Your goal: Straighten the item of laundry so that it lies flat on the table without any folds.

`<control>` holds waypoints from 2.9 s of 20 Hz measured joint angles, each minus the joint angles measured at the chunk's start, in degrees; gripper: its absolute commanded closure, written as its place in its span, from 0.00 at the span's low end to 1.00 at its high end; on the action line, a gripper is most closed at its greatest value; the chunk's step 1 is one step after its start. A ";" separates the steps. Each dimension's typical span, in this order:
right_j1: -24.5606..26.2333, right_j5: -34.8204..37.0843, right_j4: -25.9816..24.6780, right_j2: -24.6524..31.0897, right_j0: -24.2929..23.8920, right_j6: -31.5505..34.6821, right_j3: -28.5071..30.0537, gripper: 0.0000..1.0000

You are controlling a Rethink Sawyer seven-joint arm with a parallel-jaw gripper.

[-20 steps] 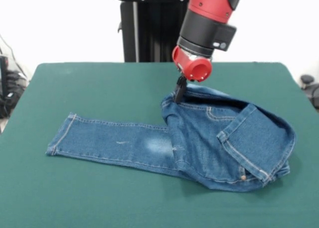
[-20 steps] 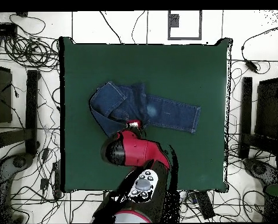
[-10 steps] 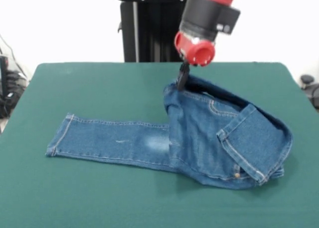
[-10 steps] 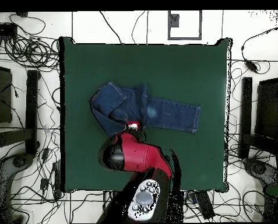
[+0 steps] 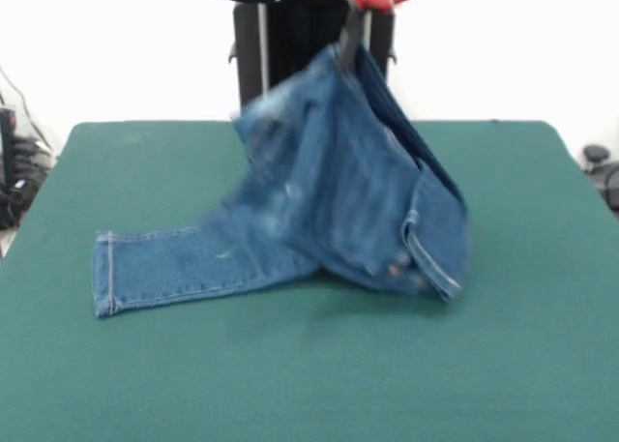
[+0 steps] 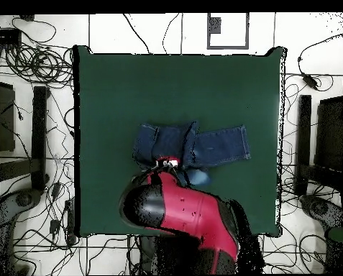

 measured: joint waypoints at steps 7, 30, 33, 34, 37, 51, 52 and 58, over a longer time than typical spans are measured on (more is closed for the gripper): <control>-12.41 19.54 -0.19 0.17 -4.24 -0.08 -1.01 1.00; -28.38 58.27 -2.45 6.17 -16.93 -9.96 -23.08 1.00; -28.95 59.92 -2.43 6.59 -17.01 -10.72 -24.85 1.00; -29.26 60.76 -2.42 6.92 -17.02 -10.74 -25.87 1.00; -29.66 61.84 -2.39 7.38 -17.01 -10.74 -27.12 1.00; -31.27 68.88 -2.32 9.30 -17.01 -10.74 -32.73 1.00; -31.44 68.88 -2.33 9.39 -17.01 -10.74 -32.75 1.00; -31.86 69.25 -2.40 9.72 -17.13 -10.74 -33.72 1.00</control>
